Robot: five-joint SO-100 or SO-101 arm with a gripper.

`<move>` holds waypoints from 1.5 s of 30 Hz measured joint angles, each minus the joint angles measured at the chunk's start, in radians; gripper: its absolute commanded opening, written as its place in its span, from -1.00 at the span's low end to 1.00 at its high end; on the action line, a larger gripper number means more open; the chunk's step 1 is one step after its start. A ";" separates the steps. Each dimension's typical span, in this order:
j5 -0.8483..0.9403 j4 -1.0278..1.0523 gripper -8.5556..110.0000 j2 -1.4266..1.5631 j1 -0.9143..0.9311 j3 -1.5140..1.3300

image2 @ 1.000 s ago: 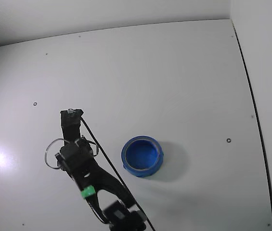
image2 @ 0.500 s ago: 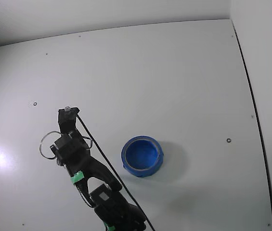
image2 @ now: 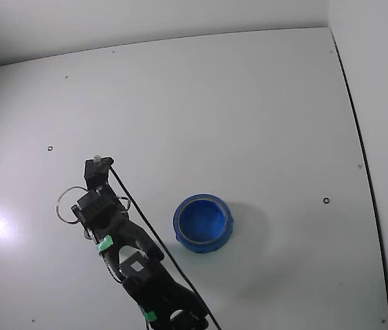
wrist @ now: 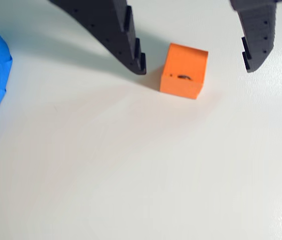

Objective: Grasp a block and put it in the bin.

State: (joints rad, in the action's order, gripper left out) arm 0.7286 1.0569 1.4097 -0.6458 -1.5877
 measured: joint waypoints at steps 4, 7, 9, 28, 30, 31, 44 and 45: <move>0.000 -0.049 -0.38 -0.012 0.000 0.000; 0.000 -0.066 -0.38 -0.012 0.000 0.000; 0.000 -0.071 -0.38 -0.012 0.000 0.000; 0.000 -0.080 -0.38 -0.011 0.000 -0.054; 0.000 -0.081 -0.38 -0.011 0.000 -0.055; 0.000 -0.081 -0.38 -0.011 0.000 -0.055; 0.000 -0.084 -0.81 -0.011 0.000 -0.055; 0.000 -0.084 -0.83 -0.011 0.000 -0.055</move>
State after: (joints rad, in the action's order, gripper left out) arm 0.7286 0.9725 1.3990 -0.6458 -1.6429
